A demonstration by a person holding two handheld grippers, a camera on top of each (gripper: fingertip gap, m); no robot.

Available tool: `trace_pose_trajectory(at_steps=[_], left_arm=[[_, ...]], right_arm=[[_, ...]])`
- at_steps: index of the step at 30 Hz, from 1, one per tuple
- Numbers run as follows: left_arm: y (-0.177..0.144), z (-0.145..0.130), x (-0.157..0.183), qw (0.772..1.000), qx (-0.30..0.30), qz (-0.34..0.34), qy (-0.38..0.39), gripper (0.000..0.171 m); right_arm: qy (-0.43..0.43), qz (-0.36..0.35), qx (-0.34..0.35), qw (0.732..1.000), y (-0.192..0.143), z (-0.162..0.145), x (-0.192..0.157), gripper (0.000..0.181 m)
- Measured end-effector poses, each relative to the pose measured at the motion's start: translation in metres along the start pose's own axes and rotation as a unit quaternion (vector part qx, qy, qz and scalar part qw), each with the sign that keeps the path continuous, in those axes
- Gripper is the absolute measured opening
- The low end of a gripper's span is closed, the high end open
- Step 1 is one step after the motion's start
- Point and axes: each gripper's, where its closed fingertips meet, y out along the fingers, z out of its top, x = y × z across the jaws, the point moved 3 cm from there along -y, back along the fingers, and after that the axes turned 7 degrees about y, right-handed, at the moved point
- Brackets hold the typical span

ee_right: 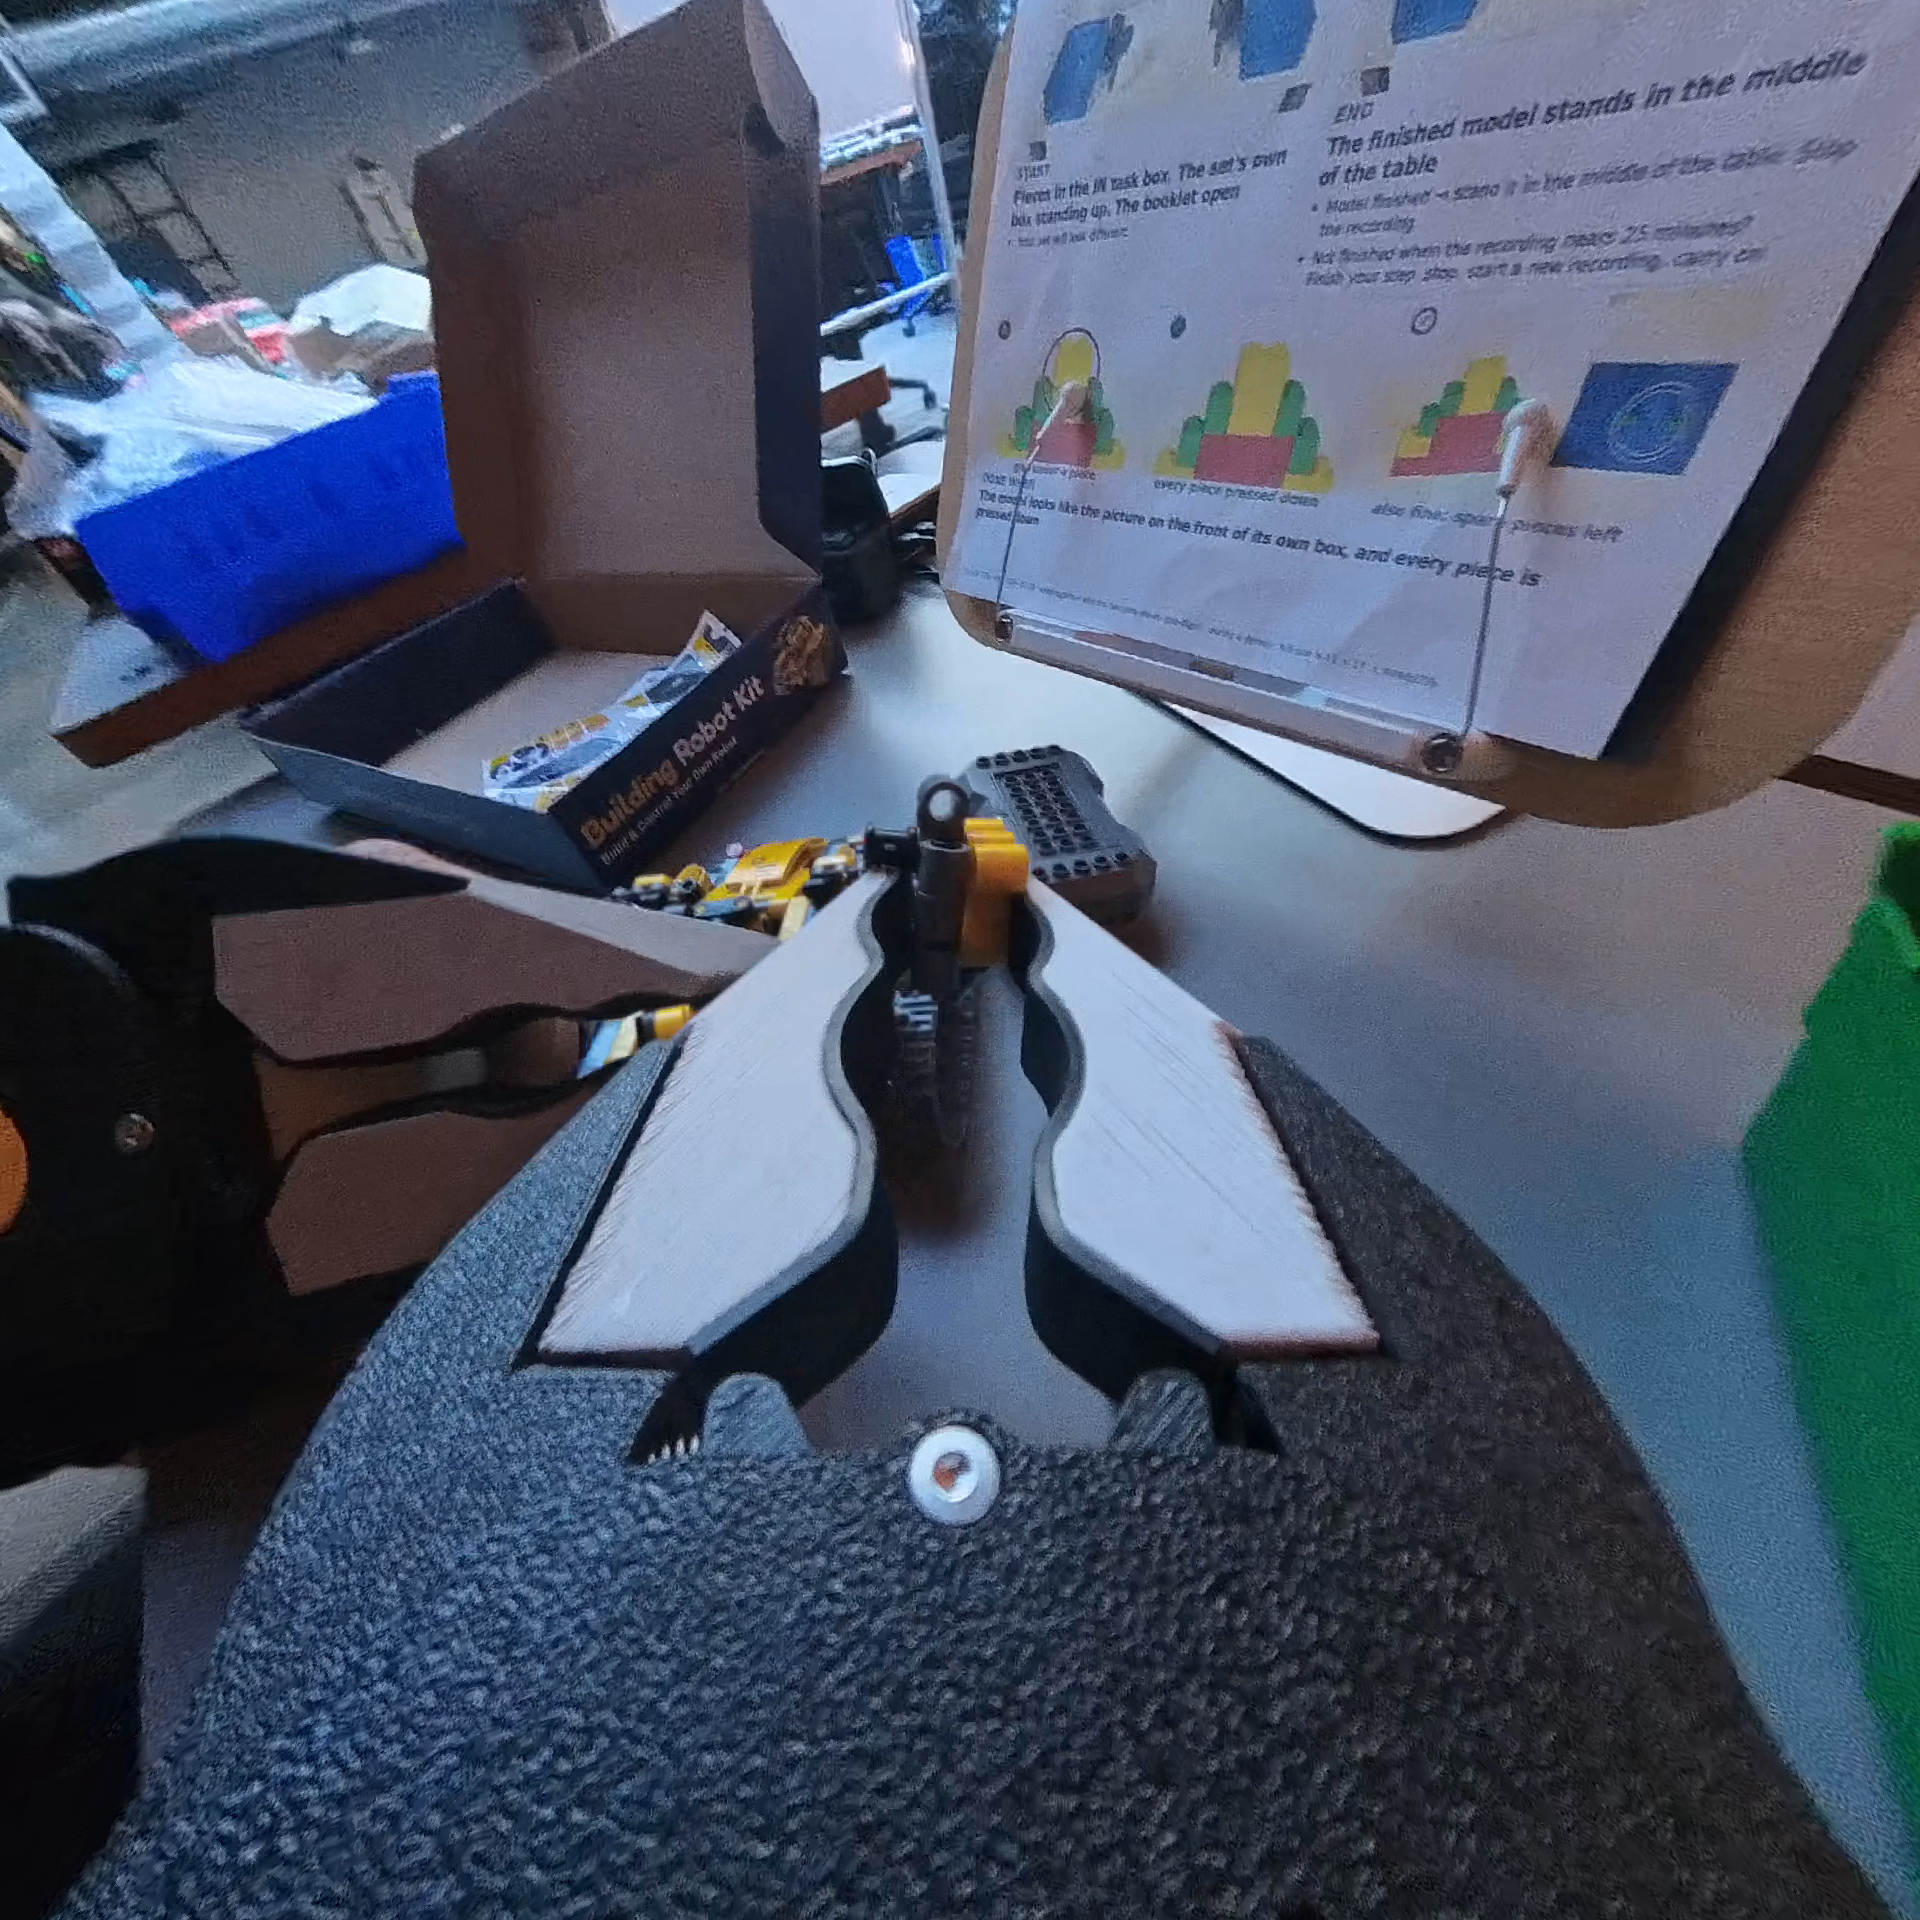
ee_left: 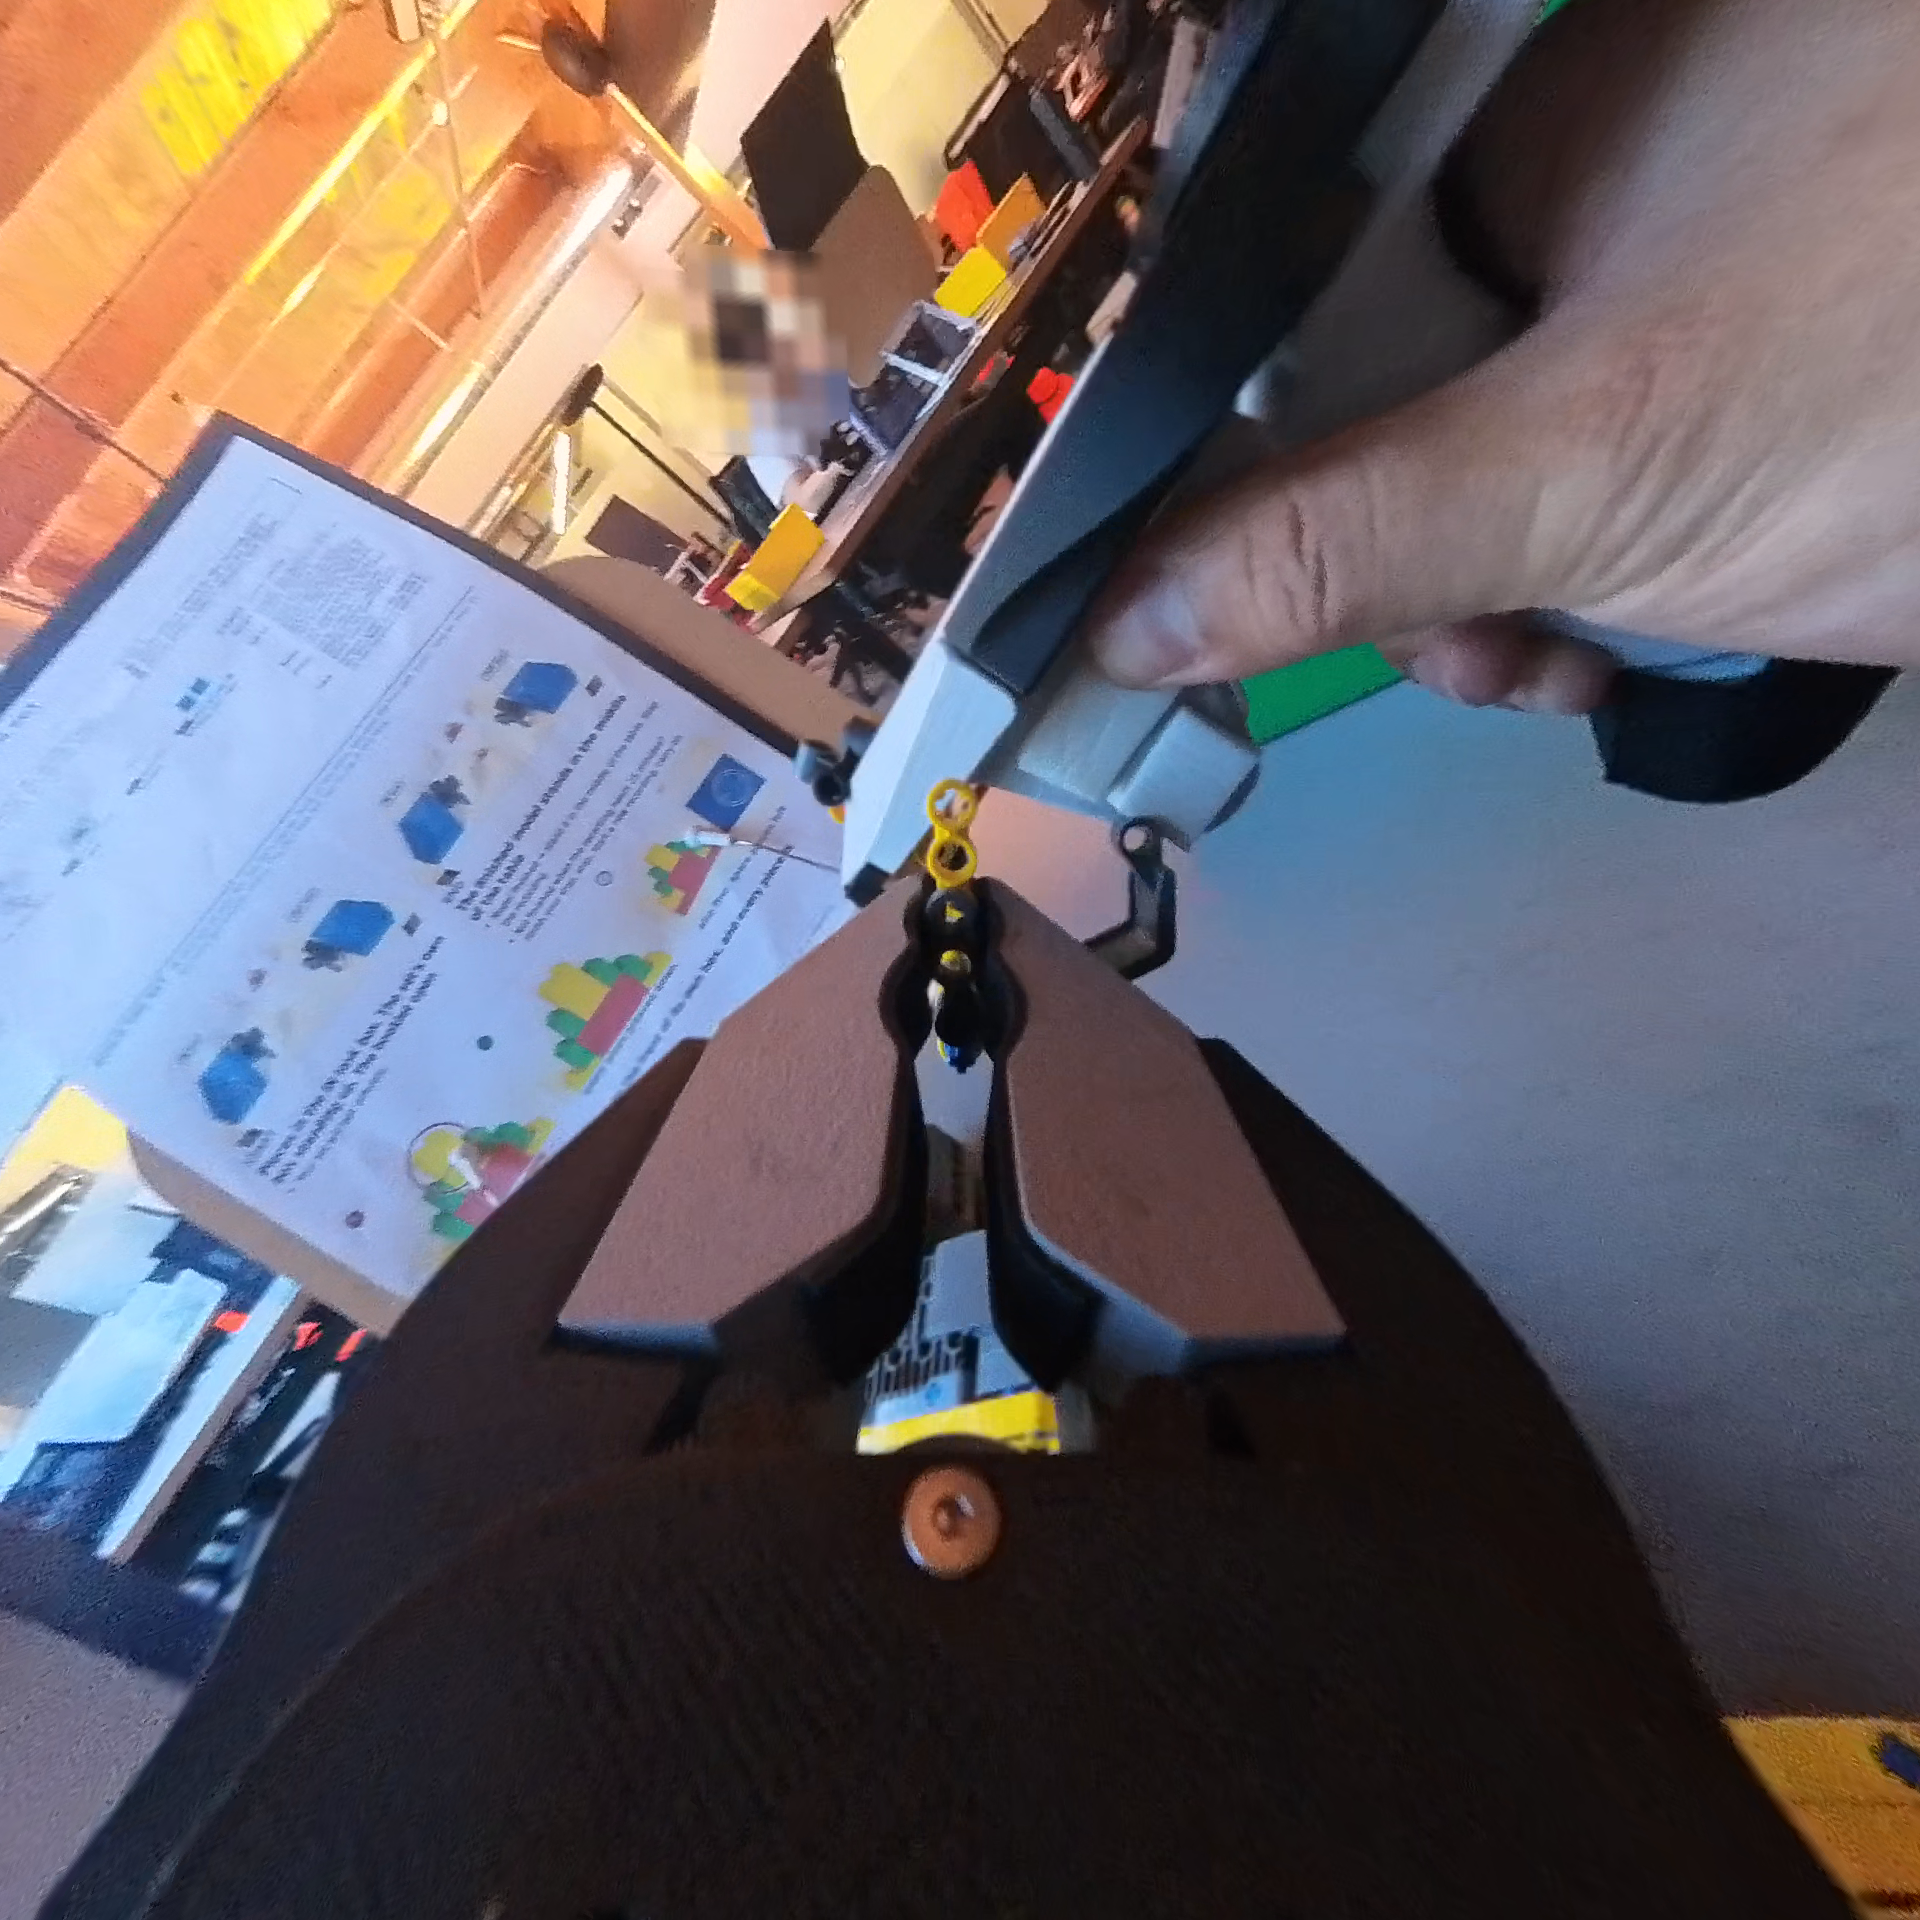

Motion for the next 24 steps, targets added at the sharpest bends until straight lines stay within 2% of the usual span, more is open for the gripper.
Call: trace_pose_trajectory(at_steps=[4, 7, 8, 9, 10, 11, 14, 16, 17, 19, 21, 22, 23, 24], left_arm=[[-0.004, -0.002, -0.01, 1.0, -0.001, 0.022, 0.01, 0.002], [-0.004, -0.005, -0.012, 1.0, -0.004, 0.018, -0.002, 0.002], [-0.003, -0.007, -0.012, 0.999, 0.002, 0.008, -0.034, 0.002], [-0.003, -0.007, -0.014, 0.993, 0.022, -0.02, -0.115, 0.002], [-0.005, -0.006, -0.02, 0.978, 0.047, -0.05, -0.195, 0.001], [-0.007, -0.004, -0.026, 0.968, 0.07, -0.057, -0.232, 0.001], [-0.007, -0.005, -0.033, 0.944, 0.095, -0.07, -0.307, 0.002], [-0.012, -0.004, -0.039, 0.944, 0.107, -0.061, -0.307, 0.002], [-0.015, -0.003, -0.045, 0.926, 0.131, -0.073, -0.345, 0.003], [-0.02, -0.003, -0.059, 0.871, 0.183, -0.12, -0.44, 0.003], [-0.021, -0.004, -0.057, 0.844, 0.196, -0.151, -0.476, 0.003], [-0.022, -0.002, -0.055, 0.839, 0.196, -0.16, -0.482, 0.003], [-0.023, 0.0, -0.053, 0.848, 0.189, -0.158, -0.469, 0.003], [-0.023, 0.002, -0.05, 0.881, 0.171, -0.136, -0.42, 0.003]], right_arm=[[0.065, 0.053, 0.01, 0.996, 0.009, 0.005, -0.003, 0.013], [0.049, 0.039, 0.006, 0.998, 0.012, 0.005, -0.004, 0.013], [0.024, 0.022, 0.003, 0.999, 0.013, 0.005, -0.004, 0.015], [0.005, 0.01, 0.001, 1.0, 0.012, 0.007, -0.004, 0.014], [-0.001, 0.01, 0.004, 1.0, 0.011, 0.01, -0.006, 0.014], [0.001, 0.018, 0.011, 1.0, 0.012, 0.013, -0.007, 0.014], [0.003, 0.018, 0.028, 0.999, 0.013, 0.022, -0.011, 0.014], [0.019, 0.037, 0.039, 0.998, 0.012, 0.027, -0.017, 0.015], [0.022, 0.049, 0.059, 0.997, 0.008, 0.032, -0.024, 0.013], [0.012, 0.054, 0.078, 0.995, -0.001, 0.04, -0.038, 0.013], [0.002, 0.047, 0.079, 0.996, -0.004, 0.038, -0.041, 0.013], [0.011, 0.052, 0.081, 0.995, -0.004, 0.037, -0.039, 0.013], [0.029, 0.063, 0.076, 0.995, -0.003, 0.034, -0.036, 0.015], [0.048, 0.077, 0.073, 0.993, -0.001, 0.031, -0.031, 0.015]])
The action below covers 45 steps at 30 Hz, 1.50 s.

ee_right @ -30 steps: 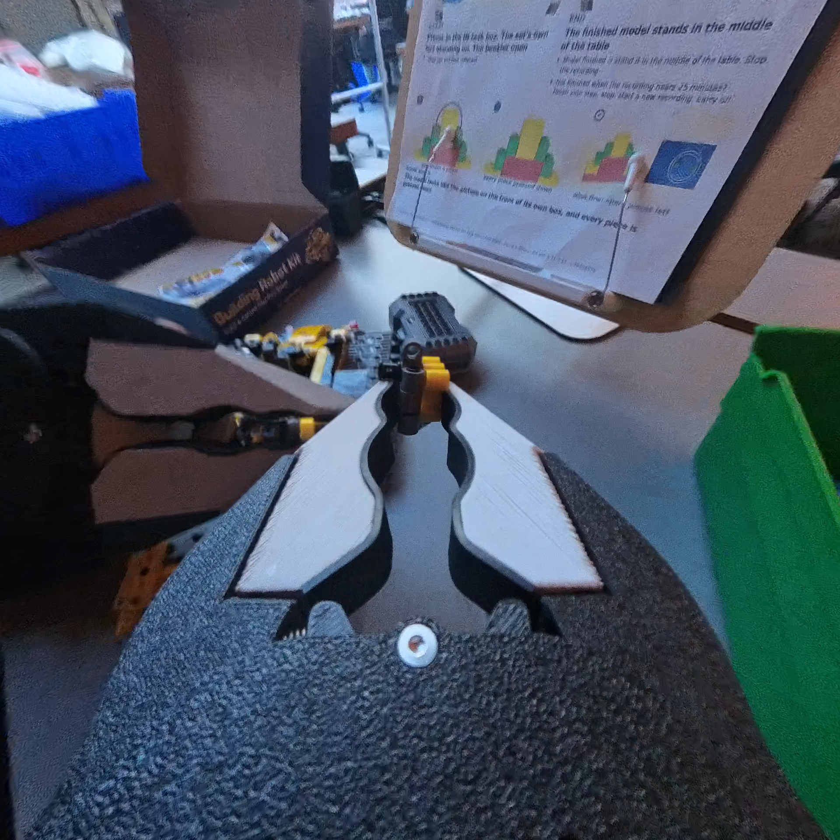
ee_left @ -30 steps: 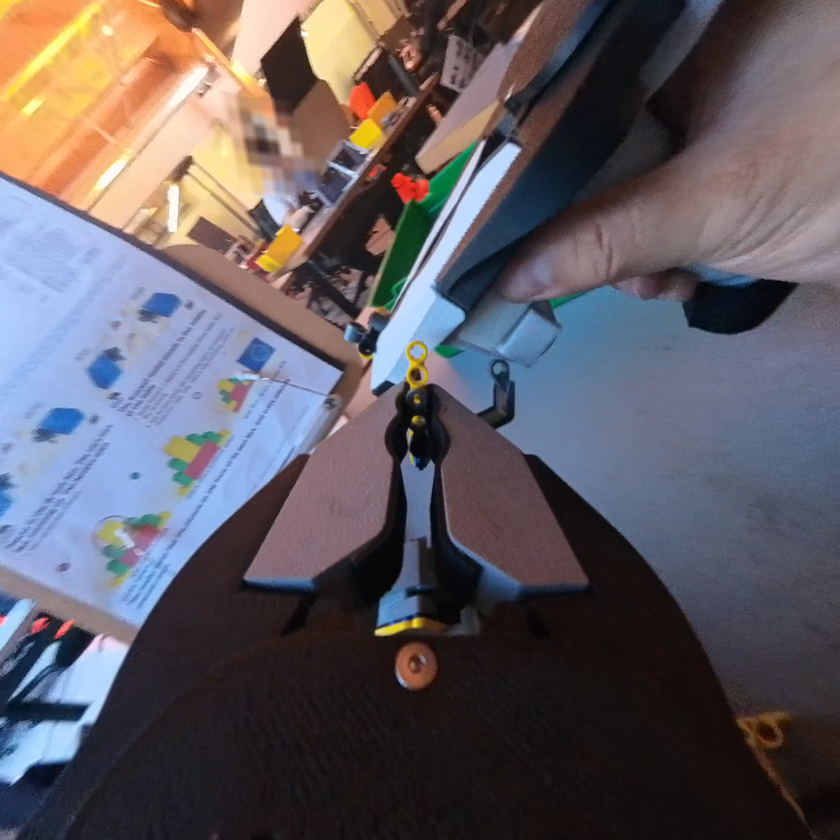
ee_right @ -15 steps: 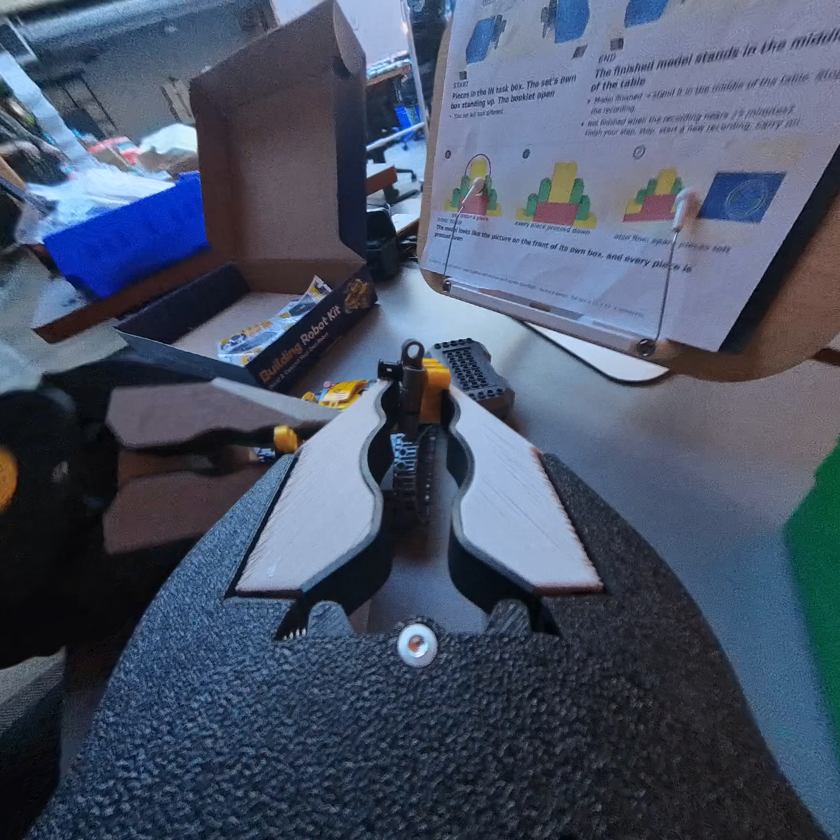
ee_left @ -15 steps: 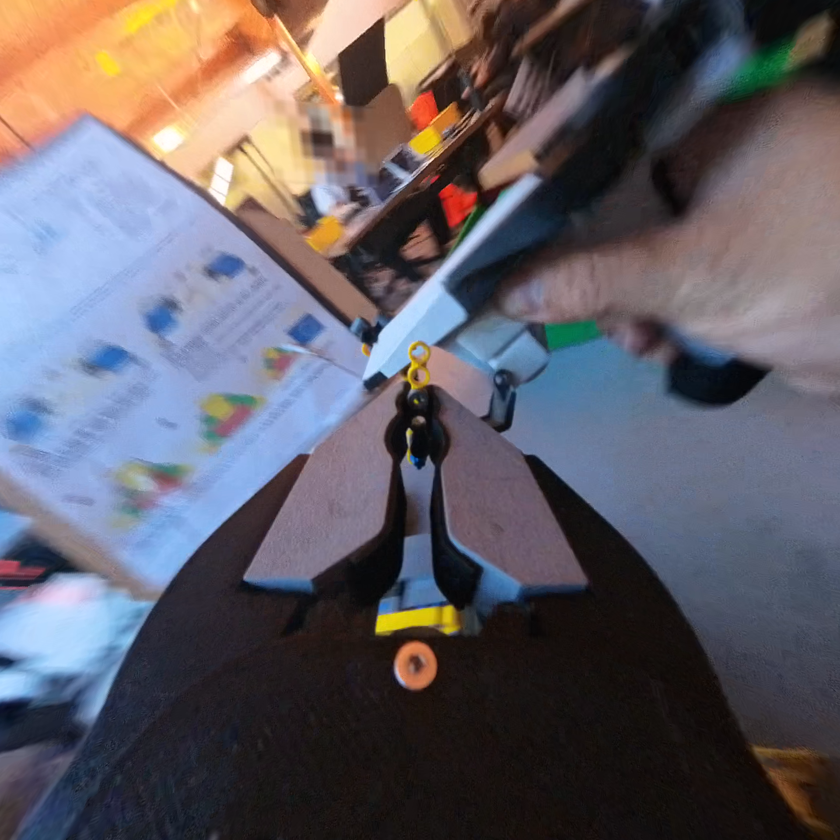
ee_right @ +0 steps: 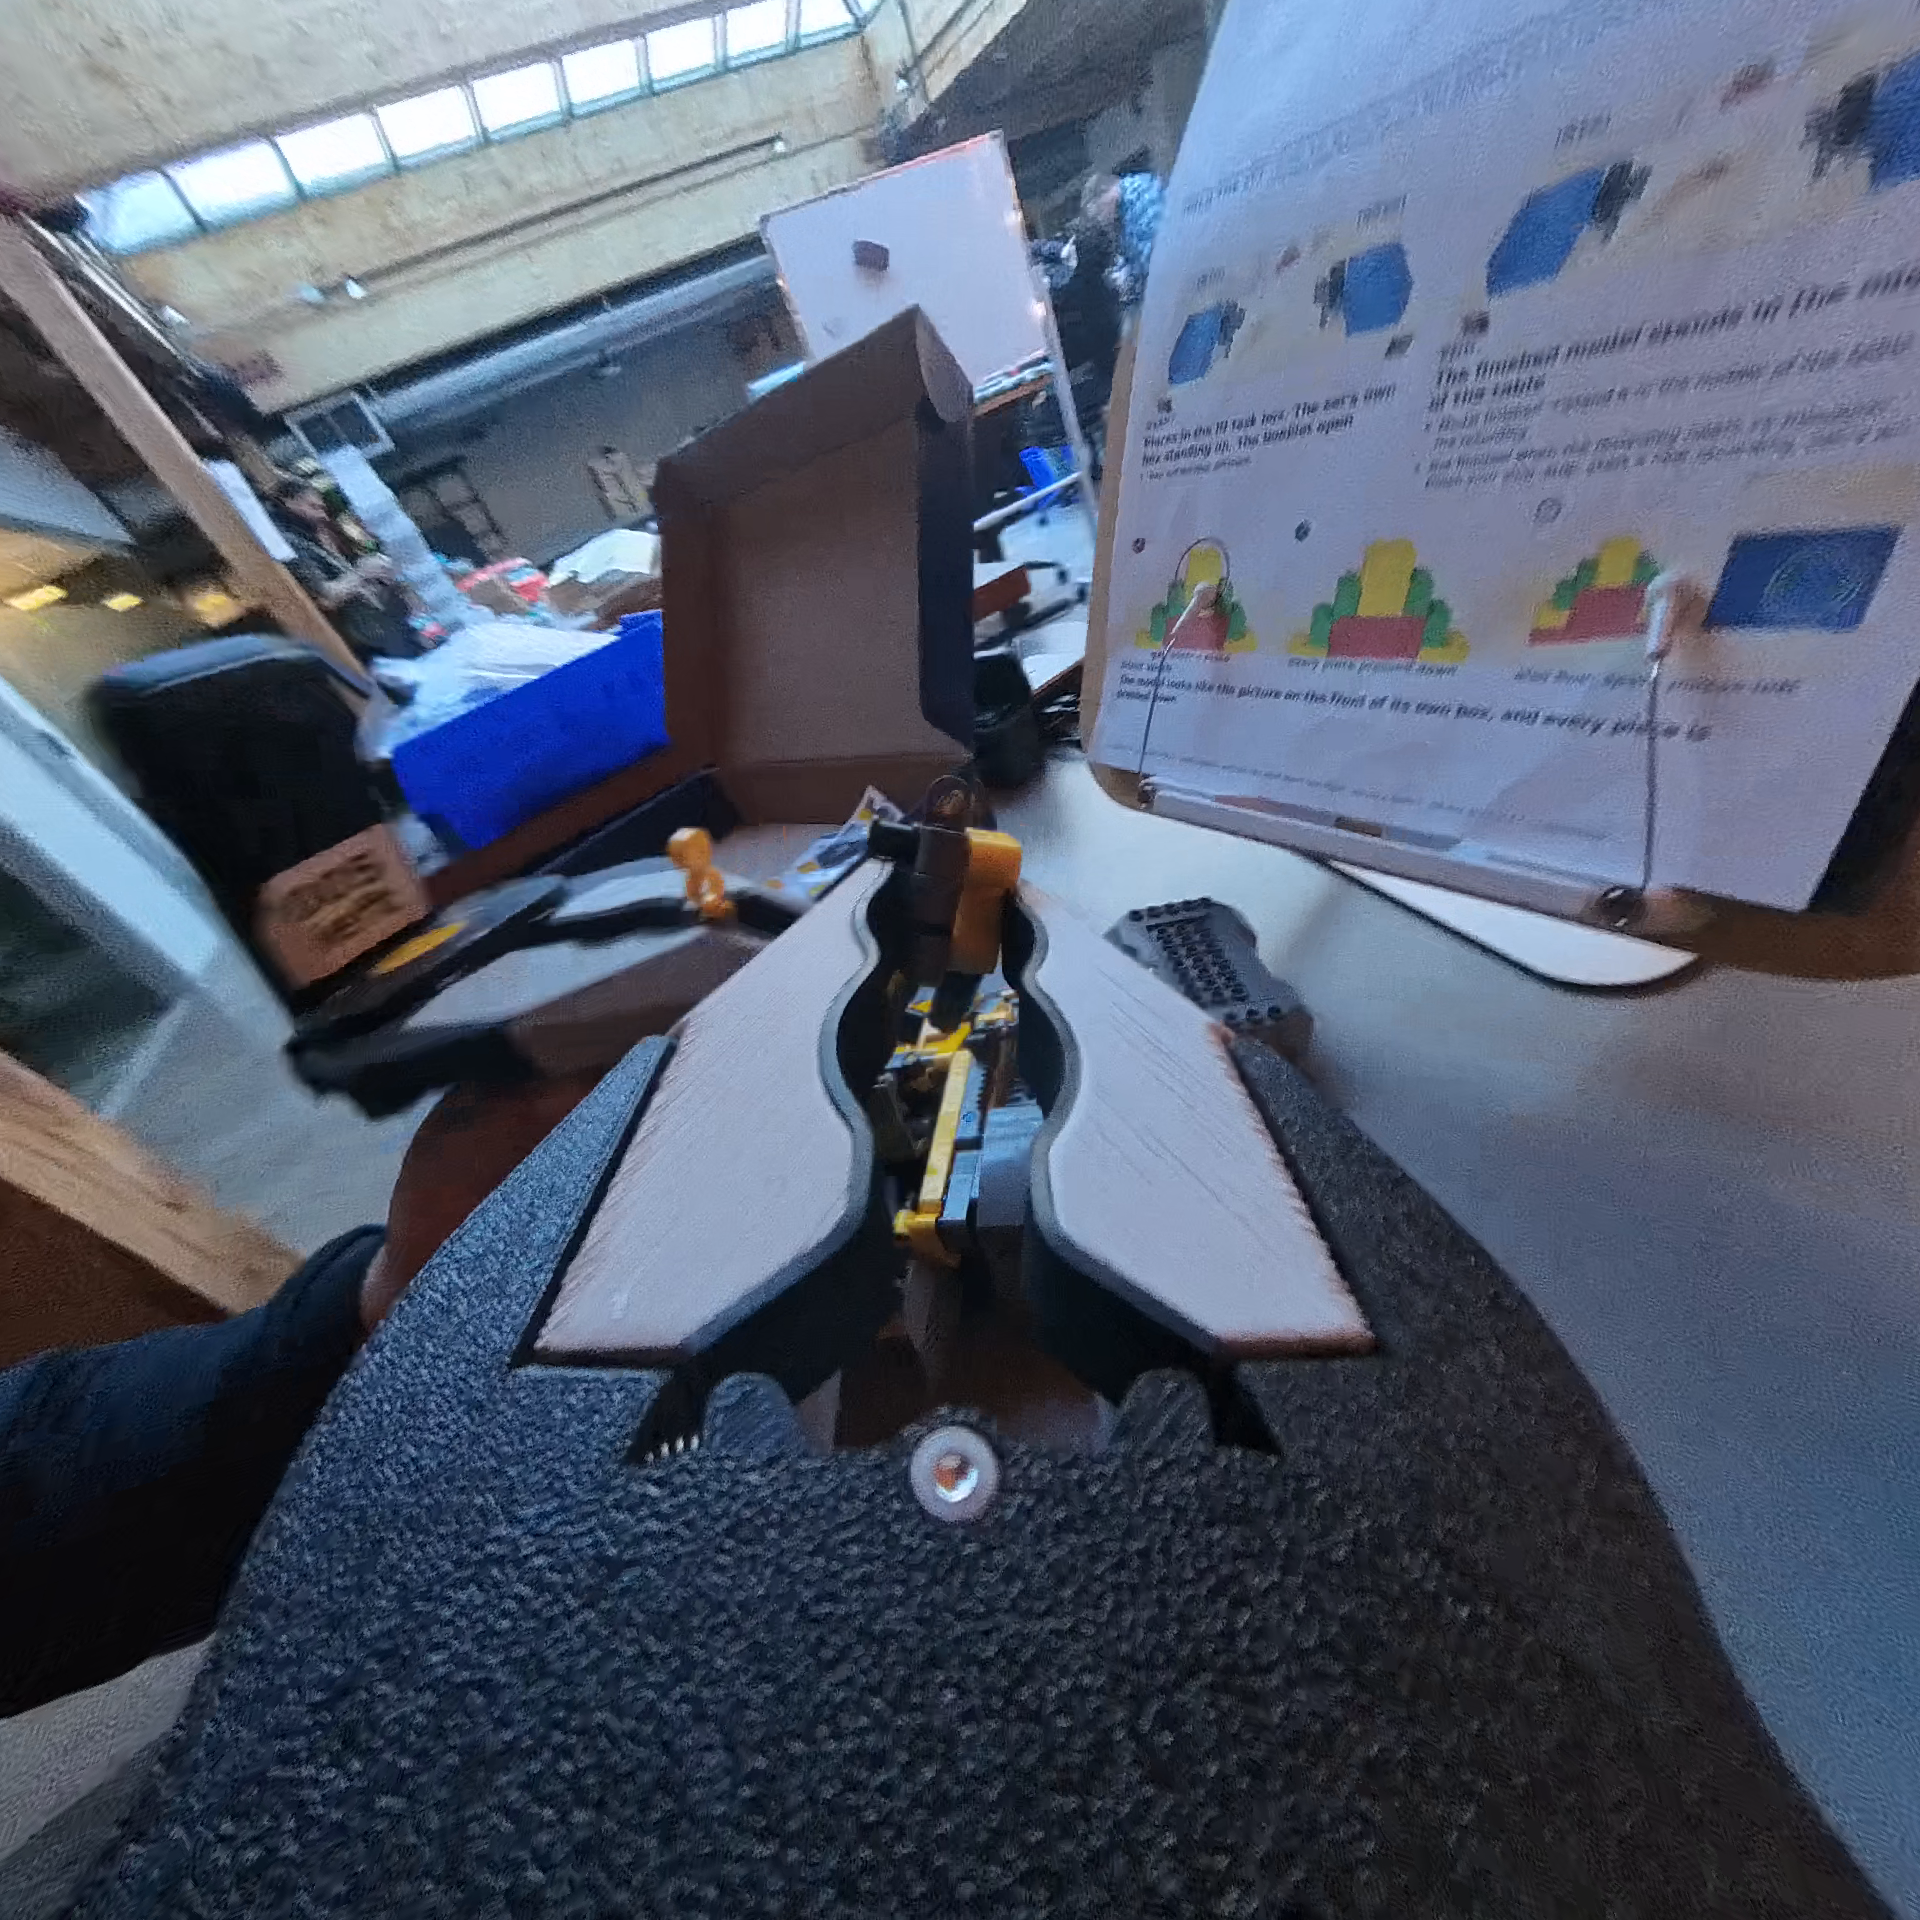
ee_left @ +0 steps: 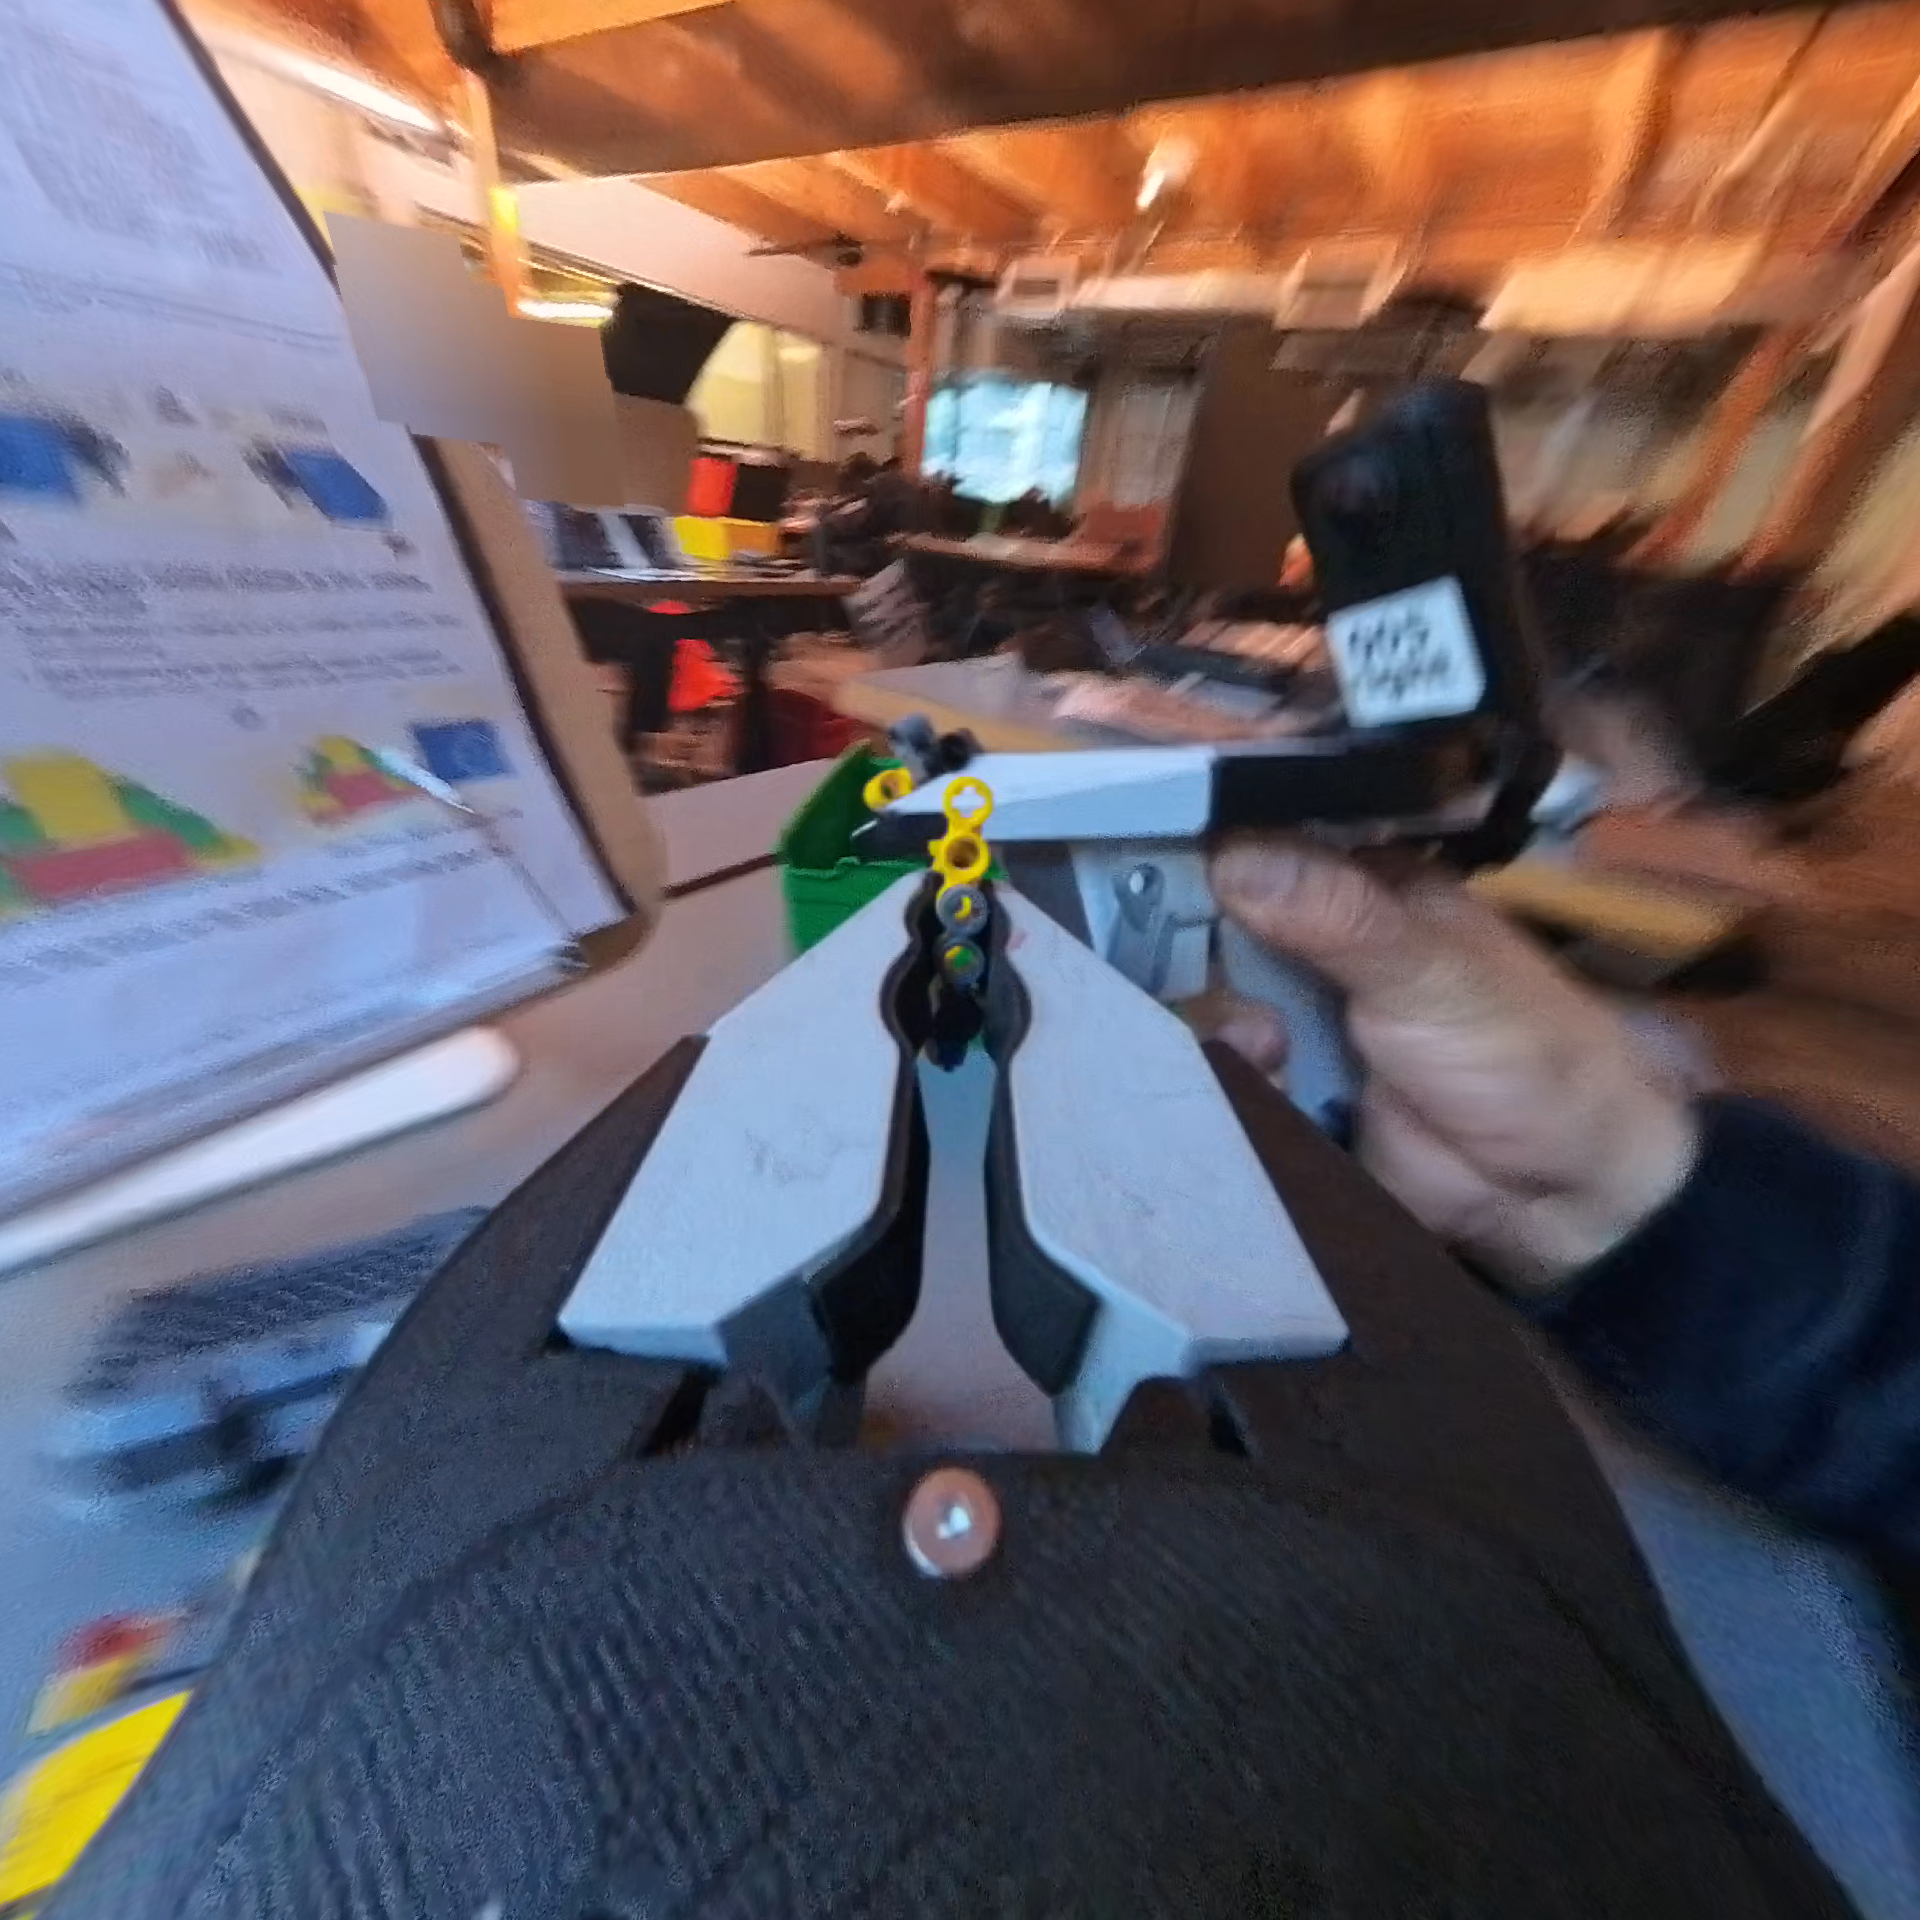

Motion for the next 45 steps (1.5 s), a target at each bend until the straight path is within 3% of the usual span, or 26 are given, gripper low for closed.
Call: trace_pose_trajectory(at_steps=[1, 2, 3, 7, 8, 10, 11, 12, 13, 14, 16, 17, 20, 21, 22, 23, 24, 25, 27, 28, 31, 35, 45], left_arm=[[0.003, -0.004, 0.006, 0.993, -0.031, 0.043, 0.106, 0.003], [0.005, -0.008, 0.011, 0.969, -0.062, 0.092, 0.219, 0.003], [0.007, -0.009, 0.014, 0.949, -0.074, 0.124, 0.282, 0.002], [0.011, -0.013, 0.015, 0.917, -0.1, 0.151, 0.355, 0.002], [0.012, -0.013, 0.013, 0.934, -0.093, 0.141, 0.315, 0.002], [0.01, -0.005, 0.004, 0.992, -0.037, 0.064, 0.106, 0.002], [0.009, -0.002, 0.0, 1.0, -0.006, 0.023, 0.012, 0.003], [0.009, -0.002, -0.001, 1.0, 0.007, 0.005, -0.029, 0.003], [0.01, -0.003, 0.002, 1.0, 0.003, 0.009, -0.018, 0.003], [0.011, -0.004, 0.007, 0.998, -0.013, 0.035, 0.051, 0.003], [0.016, -0.01, 0.013, 0.95, -0.068, 0.129, 0.275, 0.002], [0.018, -0.012, 0.014, 0.933, -0.078, 0.149, 0.317, 0.003], [0.02, -0.012, 0.014, 0.914, -0.09, 0.159, 0.362, 0.002], [0.02, -0.012, 0.027, 0.906, -0.074, 0.135, 0.394, 0.002], [0.015, -0.002, 0.06, 0.896, -0.02, 0.104, 0.432, 0.002], [0.012, 0.0, 0.092, 0.878, -0.008, 0.086, 0.47, 0.002], [0.011, -0.001, 0.111, 0.868, 0.006, 0.079, 0.49, 0.002], [0.016, -0.004, 0.105, 0.884, -0.009, 0.076, 0.462, 0.002], [0.02, -0.003, 0.064, 0.94, -0.038, 0.073, 0.332, 0.002], [0.02, -0.006, 0.048, 0.951, -0.049, 0.074, 0.296, 0.002], [0.024, -0.033, 0.026, 0.97, -0.109, 0.056, 0.212, 0.003], [0.032, -0.061, 0.017, 0.98, -0.179, 0.009, 0.086, 0.004], [0.035, -0.06, 0.025, 0.968, -0.176, 0.026, 0.178, 0.004]], right_arm=[[0.008, 0.004, -0.005, 1.0, 0.002, -0.002, 0.004, 0.015], [0.003, 0.002, -0.01, 1.0, 0.004, -0.002, 0.008, 0.014], [-0.008, -0.002, -0.014, 1.0, 0.005, -0.002, 0.009, 0.012], [-0.053, -0.038, -0.021, 0.998, 0.003, -0.005, 0.014, 0.015], [-0.07, -0.051, -0.024, 0.996, 0.002, -0.005, 0.016, 0.013], [-0.102, -0.069, -0.01, 0.992, -0.004, 0.0, 0.011, 0.013], [-0.125, -0.081, -0.002, 0.989, -0.007, 0.004, 0.006, 0.013], [-0.132, -0.085, 0.0, 0.988, -0.007, 0.006, 0.004, 0.013], [-0.116, -0.077, -0.002, 0.99, -0.006, 0.006, 0.007, 0.013], [-0.082, -0.056, -0.001, 0.995, -0.004, 0.006, 0.011, 0.013], [-0.049, -0.035, -0.005, 0.998, 0.001, 0.004, 0.018, 0.013], [-0.049, -0.039, -0.007, 0.998, 0.002, 0.004, 0.021, 0.013], [-0.052, -0.054, -0.007, 0.997, 0.003, 0.004, 0.026, 0.013], [-0.059, -0.145, -0.004, 0.988, -0.002, 0.006, 0.051, 0.013], [-0.086, -0.231, -0.009, 0.969, -0.013, 0.009, 0.087, 0.013], [-0.021, -0.226, -0.008, 0.974, -0.021, 0.008, 0.114, 0.013], [0.078, -0.124, 0.016, 0.989, -0.024, 0.014, 0.114, 0.013], [0.105, -0.048, 0.03, 0.993, -0.031, 0.023, 0.102, 0.014], [0.008, -0.091, -0.016, 0.996, -0.037, 0.018, 0.09, 0.014], [-0.013, -0.103, -0.037, 0.994, -0.037, 0.014, 0.084, 0.013], [0.017, -0.043, -0.024, 0.999, -0.038, 0.014, 0.067, 0.014], [0.02, -0.038, -0.034, 0.998, -0.037, 0.003, 0.075, 0.014], [-0.038, -0.006, -0.05, 0.998, -0.025, -0.013, 0.071, 0.015]])
